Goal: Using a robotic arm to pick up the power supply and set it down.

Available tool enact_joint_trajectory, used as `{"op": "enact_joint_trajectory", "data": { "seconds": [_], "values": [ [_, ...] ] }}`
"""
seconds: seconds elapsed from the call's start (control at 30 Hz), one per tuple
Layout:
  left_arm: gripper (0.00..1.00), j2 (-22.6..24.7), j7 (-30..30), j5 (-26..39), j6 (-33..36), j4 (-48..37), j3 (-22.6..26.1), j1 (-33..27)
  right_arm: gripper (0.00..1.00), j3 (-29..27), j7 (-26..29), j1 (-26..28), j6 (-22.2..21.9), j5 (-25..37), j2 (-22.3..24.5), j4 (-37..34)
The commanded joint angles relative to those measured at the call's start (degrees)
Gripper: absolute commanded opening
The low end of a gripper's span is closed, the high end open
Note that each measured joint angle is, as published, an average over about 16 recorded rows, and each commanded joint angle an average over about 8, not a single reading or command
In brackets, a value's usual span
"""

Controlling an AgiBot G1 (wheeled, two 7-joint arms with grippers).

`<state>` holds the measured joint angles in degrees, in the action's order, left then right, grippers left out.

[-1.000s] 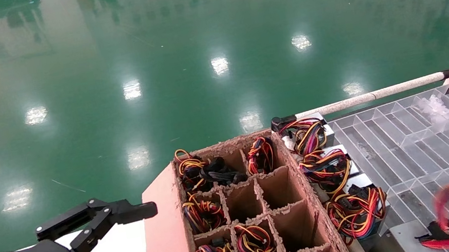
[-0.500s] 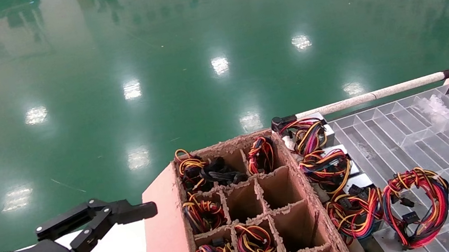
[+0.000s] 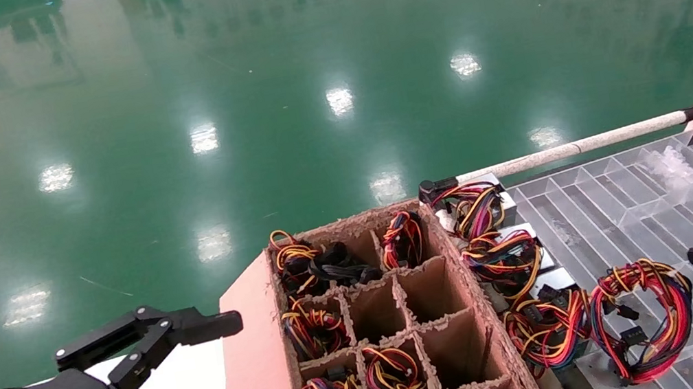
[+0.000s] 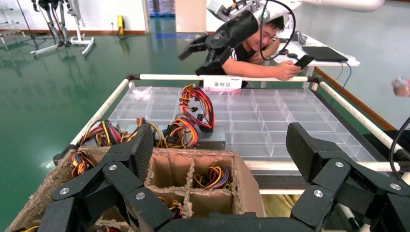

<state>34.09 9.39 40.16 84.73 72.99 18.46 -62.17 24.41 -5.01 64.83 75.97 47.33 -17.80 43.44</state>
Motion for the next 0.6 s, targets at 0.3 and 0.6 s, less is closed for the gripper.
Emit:
{"op": "enact_joint_trajectory", "data": {
  "seconds": [0.3,0.6],
  "values": [
    [1.0,0.0,-0.01,-0.01,0.0,-0.02,0.01,-0.01,1.0,-1.46,2.72,-0.51,1.6,-1.06,-2.93,5.18],
    [1.0,-0.01,-0.02,-0.02,0.0,-0.02,0.03,-0.01,1.0,-2.78,5.21,-1.04,3.15,-1.9,-5.65,9.94]
  ]
}}
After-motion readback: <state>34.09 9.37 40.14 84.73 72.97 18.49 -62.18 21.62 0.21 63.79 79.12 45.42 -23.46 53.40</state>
